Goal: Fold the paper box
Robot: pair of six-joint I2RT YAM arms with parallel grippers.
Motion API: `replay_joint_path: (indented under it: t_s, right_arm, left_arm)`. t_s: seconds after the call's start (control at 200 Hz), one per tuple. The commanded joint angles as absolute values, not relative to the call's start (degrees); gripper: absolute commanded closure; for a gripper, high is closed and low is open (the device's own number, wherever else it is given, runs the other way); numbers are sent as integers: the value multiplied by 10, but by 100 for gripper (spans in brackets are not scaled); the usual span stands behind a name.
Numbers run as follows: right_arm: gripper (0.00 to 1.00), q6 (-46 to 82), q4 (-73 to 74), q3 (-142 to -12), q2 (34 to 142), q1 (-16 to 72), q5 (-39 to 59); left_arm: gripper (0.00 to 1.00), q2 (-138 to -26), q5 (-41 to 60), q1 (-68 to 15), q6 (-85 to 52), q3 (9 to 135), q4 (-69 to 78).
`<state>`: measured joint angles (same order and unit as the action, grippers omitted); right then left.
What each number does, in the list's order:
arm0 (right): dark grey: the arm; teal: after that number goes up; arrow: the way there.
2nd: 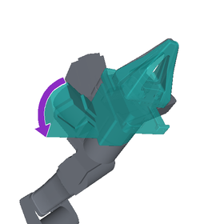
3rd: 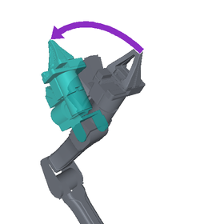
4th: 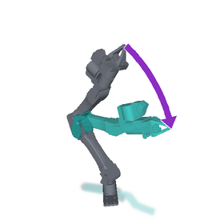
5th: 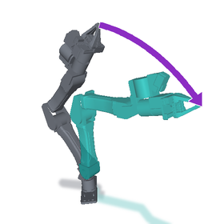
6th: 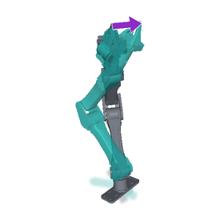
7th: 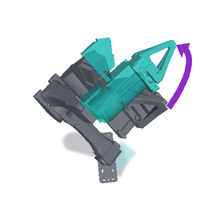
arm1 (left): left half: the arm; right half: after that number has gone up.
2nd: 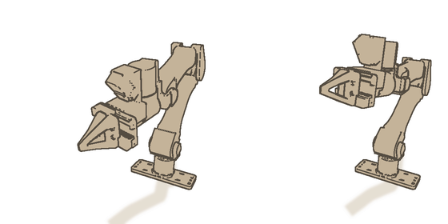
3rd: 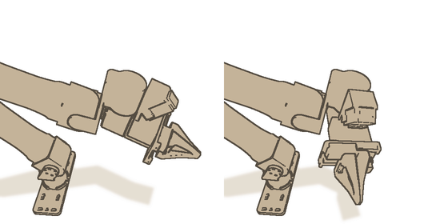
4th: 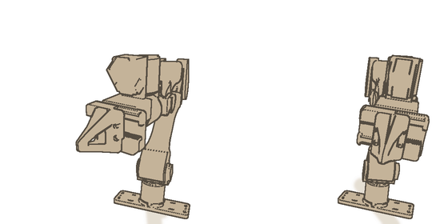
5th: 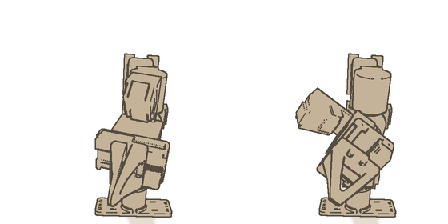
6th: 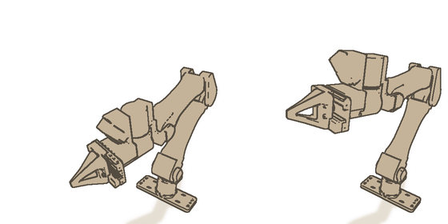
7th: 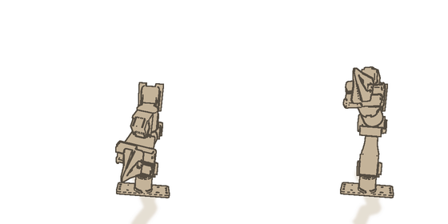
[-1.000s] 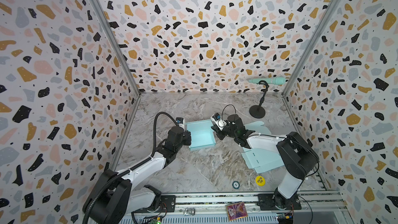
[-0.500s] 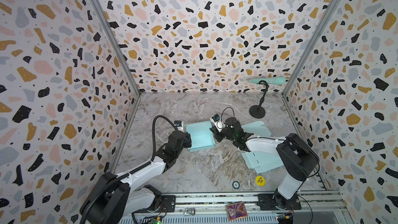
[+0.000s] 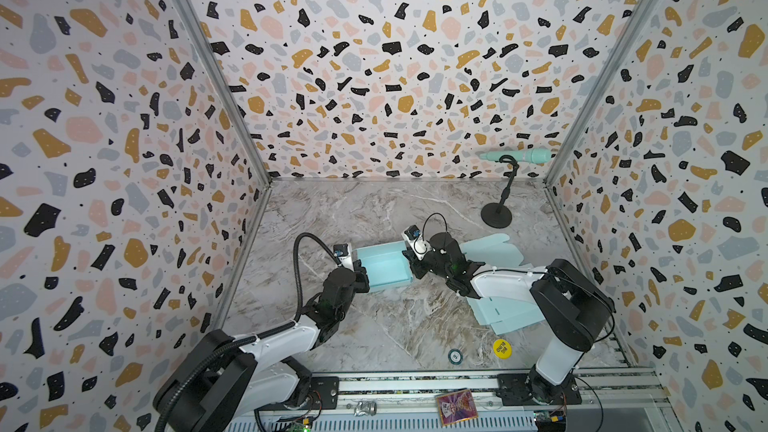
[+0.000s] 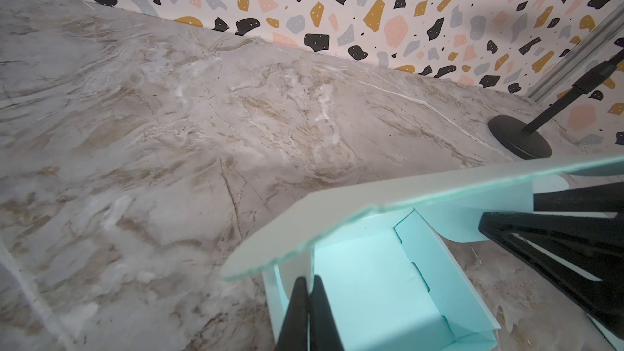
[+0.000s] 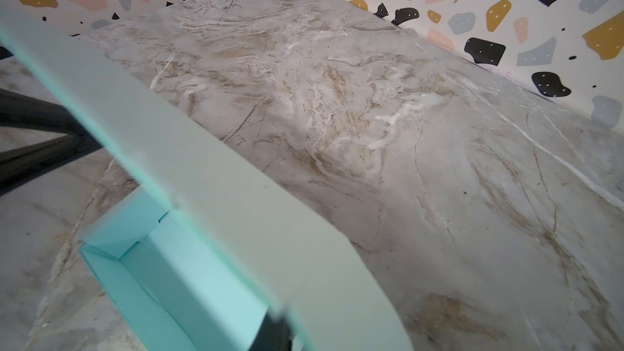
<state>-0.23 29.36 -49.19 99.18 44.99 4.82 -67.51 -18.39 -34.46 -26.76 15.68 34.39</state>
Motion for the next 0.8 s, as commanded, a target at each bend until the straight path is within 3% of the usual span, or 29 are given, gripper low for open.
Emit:
replay_joint_path:
  t_s: [0.0,0.796]
  right_arm:
    - [84,-11,301,-480,983,482,96]
    - [85,11,302,-463,997,512,83]
  left_arm:
    - [100,-680,-140,-366,-275,143,417]
    - [100,-694,-185,-400,-289,78,486]
